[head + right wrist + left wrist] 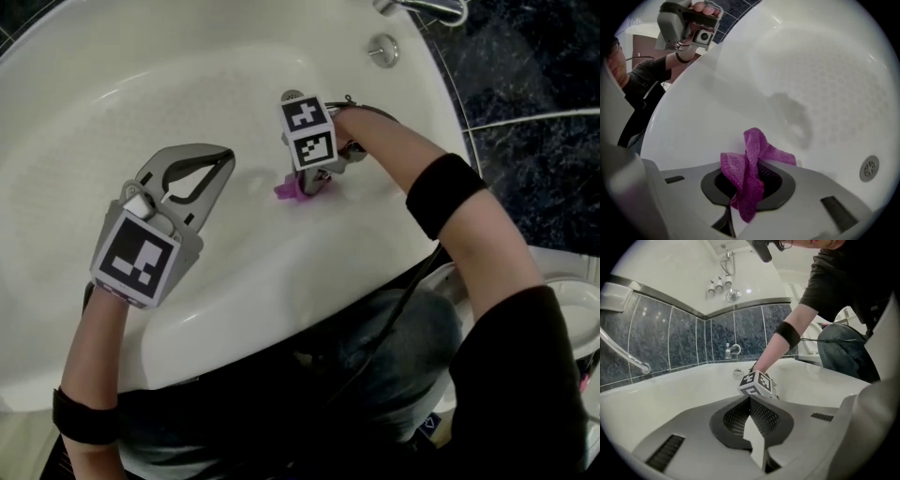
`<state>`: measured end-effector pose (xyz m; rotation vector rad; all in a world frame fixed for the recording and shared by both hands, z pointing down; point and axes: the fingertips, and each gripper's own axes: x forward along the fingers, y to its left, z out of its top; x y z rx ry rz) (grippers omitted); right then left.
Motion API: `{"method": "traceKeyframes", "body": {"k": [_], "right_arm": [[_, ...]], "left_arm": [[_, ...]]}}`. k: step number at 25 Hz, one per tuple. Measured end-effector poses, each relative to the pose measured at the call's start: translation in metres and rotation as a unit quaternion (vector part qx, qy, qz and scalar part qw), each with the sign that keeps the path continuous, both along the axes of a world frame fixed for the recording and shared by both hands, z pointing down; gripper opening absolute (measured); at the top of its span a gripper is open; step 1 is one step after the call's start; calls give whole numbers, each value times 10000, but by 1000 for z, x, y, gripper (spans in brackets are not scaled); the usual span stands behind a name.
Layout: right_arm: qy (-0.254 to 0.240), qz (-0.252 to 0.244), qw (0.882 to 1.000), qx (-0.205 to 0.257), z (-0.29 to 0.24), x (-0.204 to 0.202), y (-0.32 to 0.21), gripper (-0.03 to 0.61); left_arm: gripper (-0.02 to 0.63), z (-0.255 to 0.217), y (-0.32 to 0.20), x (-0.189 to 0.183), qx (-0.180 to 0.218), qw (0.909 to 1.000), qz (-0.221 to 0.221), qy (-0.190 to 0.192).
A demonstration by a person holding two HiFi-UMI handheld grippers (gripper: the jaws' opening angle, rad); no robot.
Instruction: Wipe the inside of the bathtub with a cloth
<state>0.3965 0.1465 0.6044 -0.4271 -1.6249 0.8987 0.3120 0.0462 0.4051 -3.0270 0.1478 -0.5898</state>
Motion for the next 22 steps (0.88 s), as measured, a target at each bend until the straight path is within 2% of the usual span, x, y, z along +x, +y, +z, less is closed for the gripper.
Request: {"method": "traceKeyframes", "body": {"k": [6,10,14,16,18,20,22], "right_arm": [[623,342,9973,186,10,61,0,89],[950,211,9952,135,11,81,-1,89],[1041,37,9944,188,17,89,-2,87],[818,93,9959,375,21,73,-5,87],[332,419,9958,742,19,32,-15,88],[-305,687,9912,1094,4,-29,-27,89],[-949,724,9845,1283,-22,-99,-34,89]], "left_arm": [[0,-7,12,27,3,9998,57,211],[0,-10,5,19,-64,9999,25,142],[0,-10,-5,10,-257,9992,-291,42],[0,-16,-8,0,-370,9976,-582,66],[0,-26,-12,-17,-425,9951,-891,78],[0,-40,-16,-43,-451,9920,-1180,32],[0,-60,-19,-75,-482,9877,-1489,-27]]}}
